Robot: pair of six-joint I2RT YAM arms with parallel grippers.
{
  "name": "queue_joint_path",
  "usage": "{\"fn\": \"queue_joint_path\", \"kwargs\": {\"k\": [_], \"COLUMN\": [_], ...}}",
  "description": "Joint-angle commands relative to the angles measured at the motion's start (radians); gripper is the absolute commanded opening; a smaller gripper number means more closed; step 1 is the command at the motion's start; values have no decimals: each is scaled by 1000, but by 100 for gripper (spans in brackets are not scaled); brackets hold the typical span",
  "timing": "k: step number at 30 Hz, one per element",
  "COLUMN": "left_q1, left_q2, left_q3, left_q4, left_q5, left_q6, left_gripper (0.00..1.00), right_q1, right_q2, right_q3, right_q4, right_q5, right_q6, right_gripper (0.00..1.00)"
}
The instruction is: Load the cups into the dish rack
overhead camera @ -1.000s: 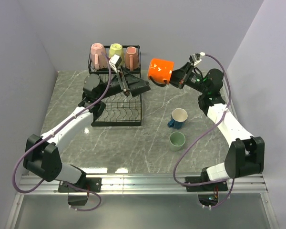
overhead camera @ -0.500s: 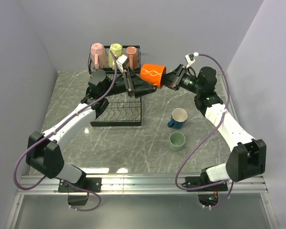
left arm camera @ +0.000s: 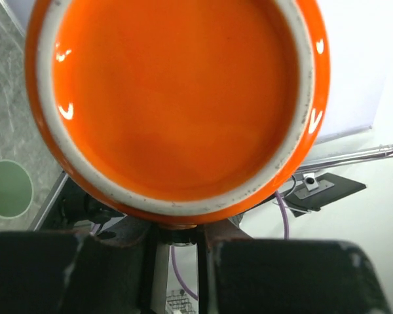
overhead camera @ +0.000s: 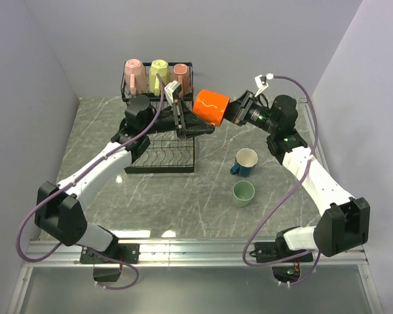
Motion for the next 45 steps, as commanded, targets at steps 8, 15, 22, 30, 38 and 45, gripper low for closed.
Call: {"fn": "queue_joint_path", "kwargs": {"k": [8, 15, 22, 30, 38, 45], "left_q1": [129, 197, 181, 170, 170, 241], "left_q2": [-125, -136, -64, 55, 282, 443], "left_q3": [44, 132, 77, -3, 49, 141], "left_q4": [-288, -735, -855, -715, -573, -522], "left_q5": [-167, -427, -915, -1071, -1252, -1189], "left_q6": [376, 731, 963, 1022, 1072, 1048], "left_gripper": [0, 0, 0, 0, 0, 0], "right_q1": [26, -51, -66, -66, -66, -66], "right_q2": [-145, -304, -475, -601, -680, -745], "right_q3": [-20, -179, -263, -312, -306, -295], "right_q4": [-281, -432, -595, -733, -869, -978], "right_q5": [51, 106, 153, 189, 223, 275], "right_q6": [-124, -154, -190, -198, -218, -223], "right_gripper": [80, 80, 79, 79, 78, 78]}}
